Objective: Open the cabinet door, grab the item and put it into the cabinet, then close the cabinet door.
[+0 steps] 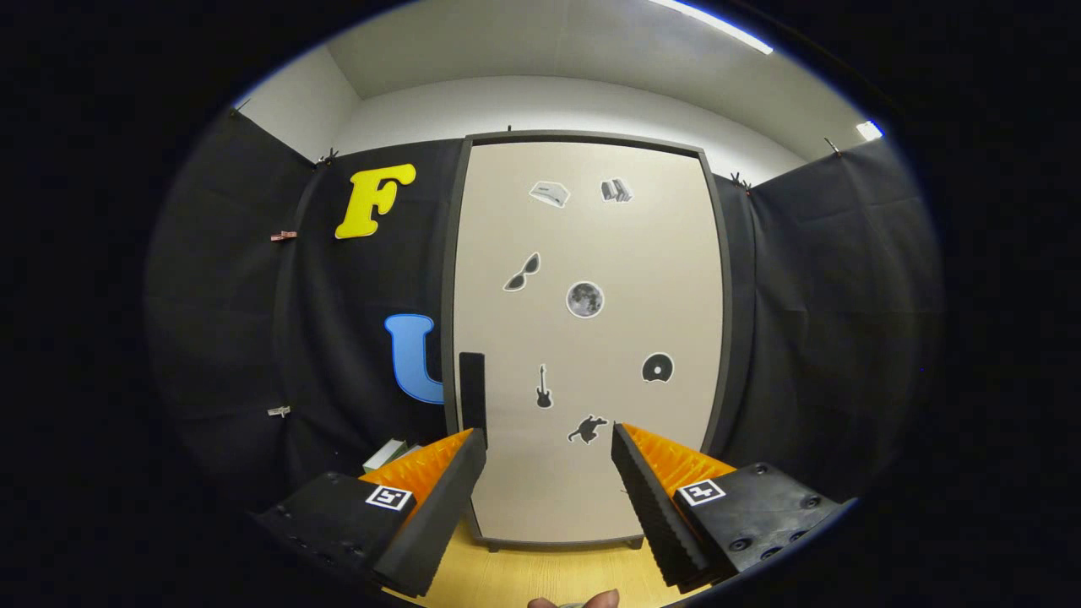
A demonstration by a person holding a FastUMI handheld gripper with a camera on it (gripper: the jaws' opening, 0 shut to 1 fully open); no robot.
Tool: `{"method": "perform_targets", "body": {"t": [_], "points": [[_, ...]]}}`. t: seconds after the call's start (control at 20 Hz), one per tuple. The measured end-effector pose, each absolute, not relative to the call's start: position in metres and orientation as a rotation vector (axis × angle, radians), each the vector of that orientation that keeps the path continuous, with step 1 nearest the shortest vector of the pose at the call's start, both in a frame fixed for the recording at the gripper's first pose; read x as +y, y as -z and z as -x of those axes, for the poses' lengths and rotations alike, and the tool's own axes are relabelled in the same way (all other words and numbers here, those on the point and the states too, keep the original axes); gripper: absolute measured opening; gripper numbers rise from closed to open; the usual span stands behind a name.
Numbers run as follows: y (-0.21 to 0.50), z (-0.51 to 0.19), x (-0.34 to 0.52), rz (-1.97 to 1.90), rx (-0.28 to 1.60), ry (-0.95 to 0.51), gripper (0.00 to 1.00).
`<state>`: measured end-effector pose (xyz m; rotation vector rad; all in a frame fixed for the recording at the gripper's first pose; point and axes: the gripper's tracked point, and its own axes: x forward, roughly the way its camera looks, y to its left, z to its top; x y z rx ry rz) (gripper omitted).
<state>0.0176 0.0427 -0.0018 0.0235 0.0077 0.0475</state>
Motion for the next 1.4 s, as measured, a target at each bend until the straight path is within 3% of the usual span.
{"method": "perform_targets", "body": {"t": [1.05,1.25,1.3,1.35,1.4], "points": [[0.047,-0.170,0.139,-0.020,0.045,-0.055,0.96],[0.054,-0.183,0.130,-0.055,0.067,-0.015,0.74],[0.057,-0.189,0.129,-0.066,0.079,-0.015,0.47],[0.062,-0.191,0.129,-0.074,0.094,-0.021,0.42],[0.063,-0.188,0.129,-0.076,0.101,-0.026,0.43]]}}
